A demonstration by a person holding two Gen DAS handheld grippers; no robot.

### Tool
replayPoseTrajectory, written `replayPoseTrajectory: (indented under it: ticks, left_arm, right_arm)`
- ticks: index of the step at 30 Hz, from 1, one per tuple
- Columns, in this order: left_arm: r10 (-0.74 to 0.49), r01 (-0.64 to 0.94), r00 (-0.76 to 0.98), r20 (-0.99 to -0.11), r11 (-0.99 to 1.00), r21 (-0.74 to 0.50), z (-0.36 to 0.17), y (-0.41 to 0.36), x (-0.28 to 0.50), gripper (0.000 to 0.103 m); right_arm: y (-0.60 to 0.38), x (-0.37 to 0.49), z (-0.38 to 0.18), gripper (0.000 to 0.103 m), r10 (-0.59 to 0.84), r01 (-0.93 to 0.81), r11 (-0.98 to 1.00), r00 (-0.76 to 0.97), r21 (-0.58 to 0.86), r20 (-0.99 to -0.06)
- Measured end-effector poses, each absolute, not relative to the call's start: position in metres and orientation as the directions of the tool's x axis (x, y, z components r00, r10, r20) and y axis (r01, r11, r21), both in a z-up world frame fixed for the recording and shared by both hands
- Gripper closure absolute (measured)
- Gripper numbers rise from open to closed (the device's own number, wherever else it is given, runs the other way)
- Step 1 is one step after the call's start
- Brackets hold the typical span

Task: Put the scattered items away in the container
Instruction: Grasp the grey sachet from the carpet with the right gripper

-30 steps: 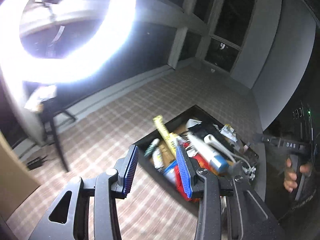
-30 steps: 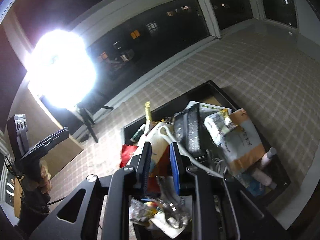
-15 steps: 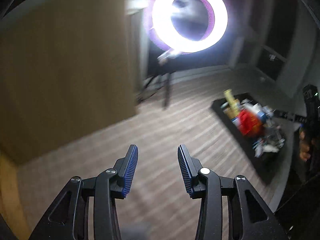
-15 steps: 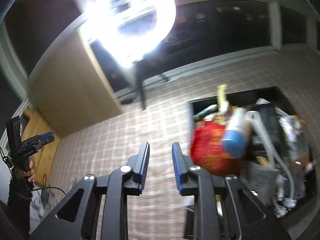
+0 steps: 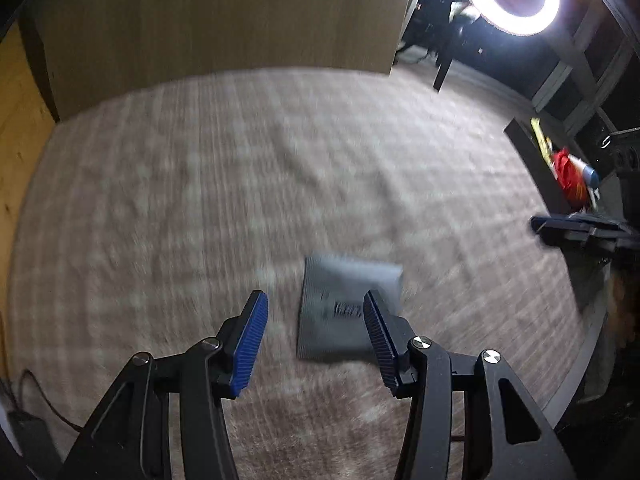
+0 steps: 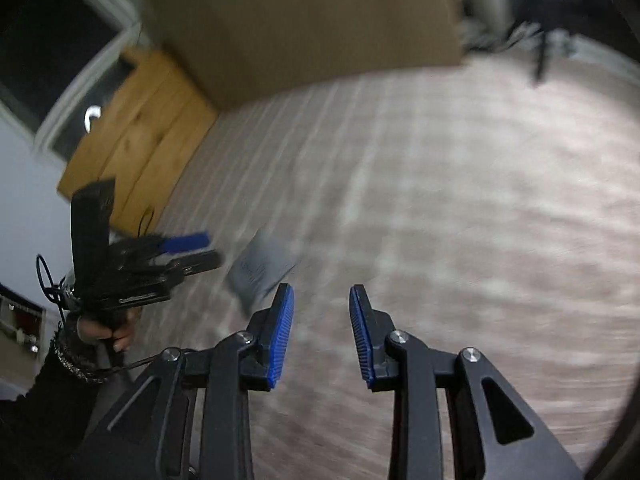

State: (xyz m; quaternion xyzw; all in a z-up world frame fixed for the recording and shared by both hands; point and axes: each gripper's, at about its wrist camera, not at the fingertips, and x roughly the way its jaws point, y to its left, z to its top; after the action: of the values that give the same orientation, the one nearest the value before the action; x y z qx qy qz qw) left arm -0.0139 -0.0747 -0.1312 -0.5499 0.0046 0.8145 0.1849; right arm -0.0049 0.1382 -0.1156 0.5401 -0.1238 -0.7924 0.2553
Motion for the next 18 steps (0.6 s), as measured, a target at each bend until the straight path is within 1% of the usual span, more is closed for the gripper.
replayPoseTrajectory:
  ticks: [2, 4, 8, 10, 14, 18]
  left_arm:
    - [0.306, -0.309, -0.301, -0.903, -0.927, -0.212, -0.142, -0.077, -0.011, 0.059]
    - [0.326, -0.322, -0.287, -0.901, -0.918, -0.229, -0.150, -0.079, -0.008, 0.062]
    - [0.374, -0.367, -0.280, -0.884, -0.893, -0.261, -0.152, -0.081, -0.006, 0.065]
    - [0.402, -0.396, -0.259, -0.878, -0.874, -0.283, -0.153, -0.080, -0.006, 0.075]
    - [0.440, -0.460, -0.232, -0.868, -0.835, -0.300, -0.153, -0.076, -0.007, 0.075]
    - [0.475, -0.473, -0.217, -0.853, -0.815, -0.334, -0.152, -0.078, -0.007, 0.076]
  right_arm:
    - [0.112, -0.005, -0.130, 0.074, -0.549, 0.290, -0.828, -0.243, 0.480, -0.800]
    - [0.093, -0.006, -0.141, 0.074, -0.545, 0.299, -0.827, -0.224, 0.476, -0.808]
    - [0.076, -0.016, -0.161, 0.074, -0.554, 0.231, -0.828, -0.196, 0.511, -0.809]
    - [0.069, -0.020, -0.168, 0.074, -0.559, 0.207, -0.826, -0.184, 0.524, -0.809]
    - [0.061, -0.024, -0.170, 0.073, -0.554, 0.178, -0.832, -0.211, 0.526, -0.805]
    - [0.064, -0.027, -0.173, 0.073, -0.571, 0.122, -0.820, -0.245, 0.559, -0.783]
